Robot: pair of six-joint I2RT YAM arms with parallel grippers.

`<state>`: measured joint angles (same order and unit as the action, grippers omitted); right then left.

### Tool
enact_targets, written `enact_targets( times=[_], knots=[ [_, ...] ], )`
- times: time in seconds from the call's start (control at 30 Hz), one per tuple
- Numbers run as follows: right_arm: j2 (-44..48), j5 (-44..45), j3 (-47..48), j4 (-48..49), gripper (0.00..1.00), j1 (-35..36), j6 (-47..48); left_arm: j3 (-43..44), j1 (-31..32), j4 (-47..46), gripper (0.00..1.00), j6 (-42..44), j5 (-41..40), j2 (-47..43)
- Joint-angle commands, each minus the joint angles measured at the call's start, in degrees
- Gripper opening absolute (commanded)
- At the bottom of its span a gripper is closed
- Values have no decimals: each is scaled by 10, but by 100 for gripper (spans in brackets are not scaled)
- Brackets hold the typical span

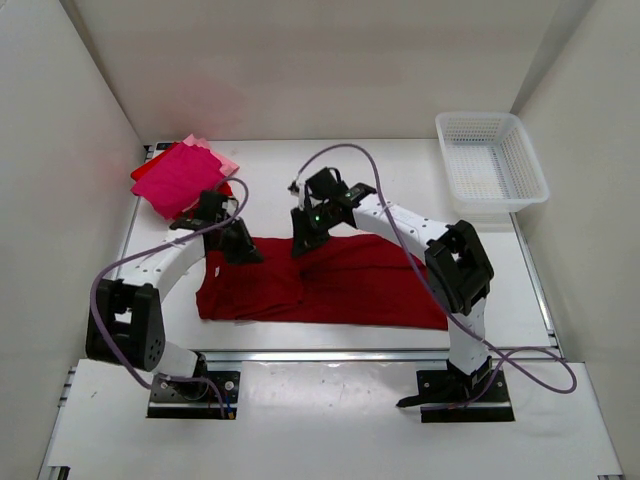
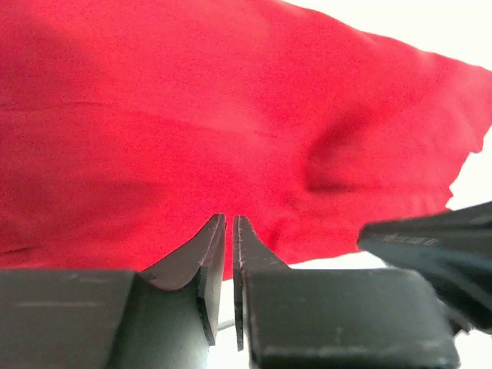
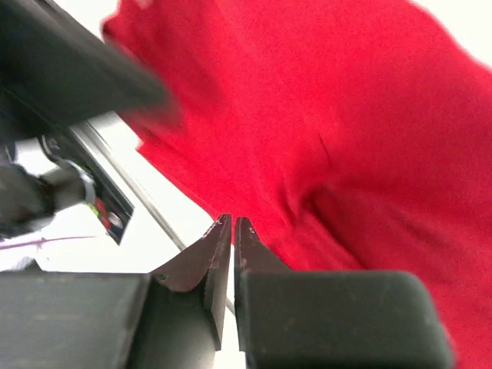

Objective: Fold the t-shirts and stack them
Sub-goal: Fold the 1/3-folded T-shirt at the center of the board.

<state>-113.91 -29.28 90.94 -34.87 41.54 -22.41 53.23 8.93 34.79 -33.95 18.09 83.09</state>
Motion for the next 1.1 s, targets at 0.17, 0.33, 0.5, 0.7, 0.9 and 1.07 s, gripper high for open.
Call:
enact_targets(
  times=[0.17,0.33,0.5,0.7,0.9,1.07],
  knots=[
    [-19,-44,87,-25,0,-16,24,-149,62,-32,18,-59,70,-94],
    [-4,-63,19,6,0,25,8,-233,40,-44,20,-54,73,-127],
    [-4,-89,-41,60,0,43,-34,-274,15,-52,20,-46,71,-137],
    [-15,-69,-111,106,0,46,-42,-243,26,-34,19,-38,63,-133],
    [8,-40,-187,111,0,15,-37,-244,10,-45,19,-37,68,-120],
    [38,-39,-200,99,0,7,-26,-247,-3,-55,19,-46,85,-112]
  ],
)
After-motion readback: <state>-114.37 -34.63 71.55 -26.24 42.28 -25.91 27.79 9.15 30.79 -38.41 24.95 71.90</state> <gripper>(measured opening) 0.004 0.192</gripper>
